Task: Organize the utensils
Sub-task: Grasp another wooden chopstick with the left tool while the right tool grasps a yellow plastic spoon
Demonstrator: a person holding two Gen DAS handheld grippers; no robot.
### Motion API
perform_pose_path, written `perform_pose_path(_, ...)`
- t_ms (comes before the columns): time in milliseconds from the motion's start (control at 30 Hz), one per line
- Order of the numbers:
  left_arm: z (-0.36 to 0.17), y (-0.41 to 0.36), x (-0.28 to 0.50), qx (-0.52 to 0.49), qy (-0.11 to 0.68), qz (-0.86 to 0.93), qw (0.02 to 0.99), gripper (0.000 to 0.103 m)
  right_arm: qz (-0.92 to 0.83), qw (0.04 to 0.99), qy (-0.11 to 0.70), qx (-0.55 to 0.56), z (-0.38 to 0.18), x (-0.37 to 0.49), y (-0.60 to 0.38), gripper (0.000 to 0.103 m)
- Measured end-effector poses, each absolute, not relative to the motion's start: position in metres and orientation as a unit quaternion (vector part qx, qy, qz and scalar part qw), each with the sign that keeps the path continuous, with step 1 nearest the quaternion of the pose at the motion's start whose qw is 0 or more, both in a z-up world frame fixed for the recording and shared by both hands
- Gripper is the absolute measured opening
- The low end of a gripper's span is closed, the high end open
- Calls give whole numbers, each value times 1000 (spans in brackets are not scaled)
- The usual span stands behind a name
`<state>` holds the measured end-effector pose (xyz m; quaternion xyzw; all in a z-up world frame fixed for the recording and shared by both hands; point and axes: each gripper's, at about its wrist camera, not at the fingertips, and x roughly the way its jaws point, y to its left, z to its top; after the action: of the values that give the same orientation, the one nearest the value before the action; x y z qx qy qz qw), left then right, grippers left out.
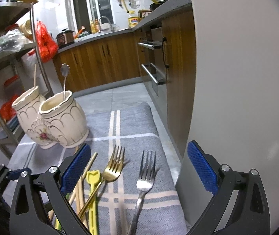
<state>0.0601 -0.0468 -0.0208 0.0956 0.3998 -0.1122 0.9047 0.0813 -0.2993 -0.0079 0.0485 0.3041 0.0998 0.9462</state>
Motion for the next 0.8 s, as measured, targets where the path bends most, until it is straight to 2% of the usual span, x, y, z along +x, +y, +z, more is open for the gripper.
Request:
perform_pose_path(67, -23, -50, 63, 99, 407, -112, 901, 79, 106, 945, 306, 47, -8, 81, -296, 98)
perform_pose_path(200, -26, -54, 69, 90, 424, -129, 892, 70, 109, 944, 309, 44, -9, 81, -293, 98)
perform_pose_path(300, -25, -56, 76, 88, 430, -139, 888, 58, 111, 943, 309, 47, -9, 80, -293, 98)
perform_pose_path(400, -22, -61, 79, 94, 432, -154, 884, 32, 115, 942, 310, 47, -10, 80, -291, 98)
perform_pose_path(433, -22, -63, 80, 100, 432, -157, 883, 17, 117, 942, 311, 46, -11, 80, -290, 98)
perform_pose_path(467, -22, -63, 79, 103, 433, -160, 881, 9, 119, 941, 313, 44, -11, 80, -289, 98)
perform_pose_path(800, -13, -27, 67, 89, 416, -158, 891, 6, 165, 930, 327, 2, -12, 66, -256, 95)
